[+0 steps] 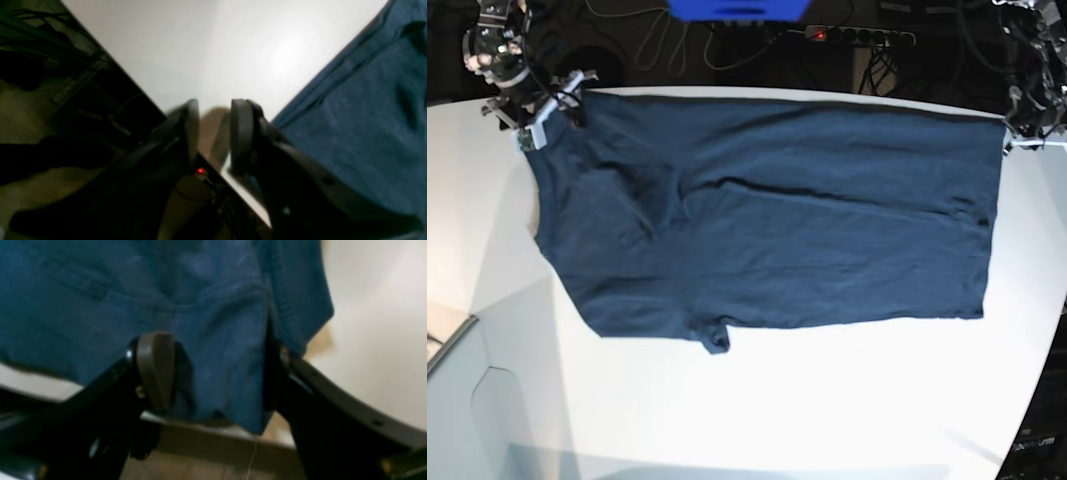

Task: Layout the t-shirt on the table in an organized manner, then fold the t-shirt properly
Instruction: 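Pull the grasped fabric with the right gripper back toward the shirt corner, then move both grippers to the shirt's side edges and grasp them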

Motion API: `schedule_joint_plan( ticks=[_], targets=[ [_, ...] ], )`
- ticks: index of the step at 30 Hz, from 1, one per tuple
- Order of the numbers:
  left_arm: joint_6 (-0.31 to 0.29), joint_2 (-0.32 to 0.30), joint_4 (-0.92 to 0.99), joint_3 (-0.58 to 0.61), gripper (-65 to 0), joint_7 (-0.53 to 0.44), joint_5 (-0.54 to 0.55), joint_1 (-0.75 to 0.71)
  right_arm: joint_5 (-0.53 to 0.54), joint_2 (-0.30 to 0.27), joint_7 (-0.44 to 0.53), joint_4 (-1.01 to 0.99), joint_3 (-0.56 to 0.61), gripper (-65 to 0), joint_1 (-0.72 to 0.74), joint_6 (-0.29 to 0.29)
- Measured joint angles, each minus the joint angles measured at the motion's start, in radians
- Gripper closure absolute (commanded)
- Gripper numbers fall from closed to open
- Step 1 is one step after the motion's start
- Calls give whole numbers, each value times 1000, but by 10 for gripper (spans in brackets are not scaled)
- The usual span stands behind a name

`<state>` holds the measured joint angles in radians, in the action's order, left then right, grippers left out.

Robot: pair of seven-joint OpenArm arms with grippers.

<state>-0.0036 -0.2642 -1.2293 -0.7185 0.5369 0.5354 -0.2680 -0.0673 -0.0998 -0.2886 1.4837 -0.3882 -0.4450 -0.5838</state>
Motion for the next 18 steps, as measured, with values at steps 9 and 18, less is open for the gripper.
schedule_joint_plan(
  ticks=[9,18],
  targets=[
    [0,-21,0,0,-158,-2,4,0,-26,6,63,44,-1,-388,-50,-3],
    [0,-21,-100,0,-158,5,7,-2,-26,37,68,72,-120,-391,37,-3]
  ],
)
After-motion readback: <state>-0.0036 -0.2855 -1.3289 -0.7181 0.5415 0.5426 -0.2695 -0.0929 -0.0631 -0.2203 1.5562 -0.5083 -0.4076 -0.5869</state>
